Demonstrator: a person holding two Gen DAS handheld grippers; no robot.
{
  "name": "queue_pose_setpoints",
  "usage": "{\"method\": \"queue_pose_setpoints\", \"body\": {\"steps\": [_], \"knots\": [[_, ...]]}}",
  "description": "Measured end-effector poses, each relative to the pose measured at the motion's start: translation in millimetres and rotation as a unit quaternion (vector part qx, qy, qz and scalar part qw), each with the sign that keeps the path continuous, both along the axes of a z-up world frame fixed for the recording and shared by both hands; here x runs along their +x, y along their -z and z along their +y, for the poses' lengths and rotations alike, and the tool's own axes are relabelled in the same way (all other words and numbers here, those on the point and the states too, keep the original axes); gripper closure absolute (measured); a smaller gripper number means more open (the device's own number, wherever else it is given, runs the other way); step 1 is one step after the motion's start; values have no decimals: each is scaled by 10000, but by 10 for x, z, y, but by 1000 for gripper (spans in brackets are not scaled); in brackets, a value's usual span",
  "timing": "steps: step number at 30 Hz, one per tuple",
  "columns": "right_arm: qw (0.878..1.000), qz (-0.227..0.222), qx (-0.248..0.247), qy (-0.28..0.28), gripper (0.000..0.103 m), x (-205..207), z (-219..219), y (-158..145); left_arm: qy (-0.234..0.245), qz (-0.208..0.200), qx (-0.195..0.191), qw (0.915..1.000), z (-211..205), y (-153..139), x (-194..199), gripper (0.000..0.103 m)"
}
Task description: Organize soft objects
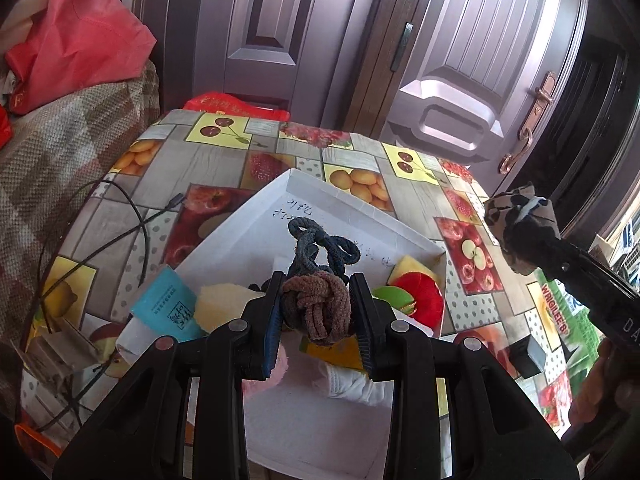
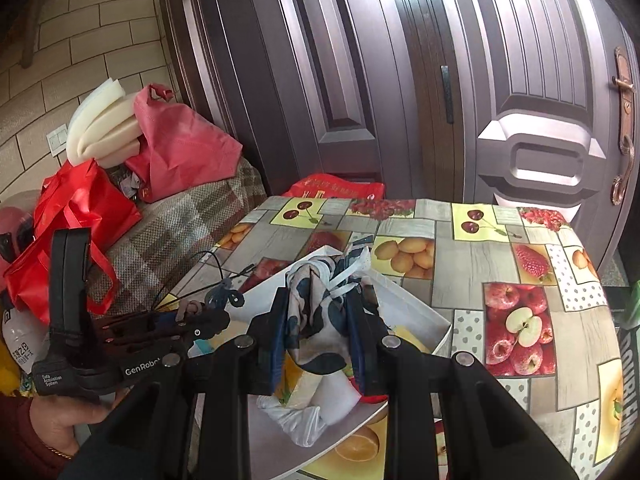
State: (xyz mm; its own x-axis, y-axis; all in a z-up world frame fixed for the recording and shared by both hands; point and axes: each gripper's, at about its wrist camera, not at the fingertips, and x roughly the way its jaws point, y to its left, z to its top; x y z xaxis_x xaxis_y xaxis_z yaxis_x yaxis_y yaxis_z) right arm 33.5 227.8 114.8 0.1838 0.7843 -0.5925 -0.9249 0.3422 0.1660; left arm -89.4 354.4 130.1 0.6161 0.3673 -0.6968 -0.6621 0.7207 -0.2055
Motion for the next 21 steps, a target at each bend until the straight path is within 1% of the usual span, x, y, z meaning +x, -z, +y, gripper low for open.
{"method": "queue_pose_setpoints", "body": {"steps": [3,6,8,9,10,11,12,13,14,15,17,21], "knots": [[9996,237,-154,4,76,55,166,191,-56,108,-48,9999,56,120,62,72],[9991,321,-273,14,74,80,304,336,-195,192,-111,9996,143,227,59,71],[9986,401,-343,10,74,94,392,428,-305,267,-147,9991,189,297,45,68],[9983,440,-378,-2,74,99,423,470,-345,299,-165,9988,208,330,38,62],[9979,484,-421,-31,73,106,452,510,-326,309,-188,9988,223,359,34,45],[9974,545,-461,-75,66,114,479,548,-327,330,-162,9988,229,375,31,33],[9971,590,-472,-106,43,111,484,576,-366,341,-76,9987,223,377,20,12],[9972,583,-449,-103,28,107,477,593,-418,337,32,9986,213,370,9,1],[9977,529,-409,-87,8,95,464,601,-462,332,121,9983,204,360,-3,0],[9982,454,-379,-71,0,81,447,598,-506,356,170,9979,215,362,-8,0],[9987,354,-350,-47,0,70,428,578,-595,444,180,9971,228,373,-15,0],[9991,292,-292,-4,0,47,352,512,-689,491,151,9963,207,363,-45,0]]}}
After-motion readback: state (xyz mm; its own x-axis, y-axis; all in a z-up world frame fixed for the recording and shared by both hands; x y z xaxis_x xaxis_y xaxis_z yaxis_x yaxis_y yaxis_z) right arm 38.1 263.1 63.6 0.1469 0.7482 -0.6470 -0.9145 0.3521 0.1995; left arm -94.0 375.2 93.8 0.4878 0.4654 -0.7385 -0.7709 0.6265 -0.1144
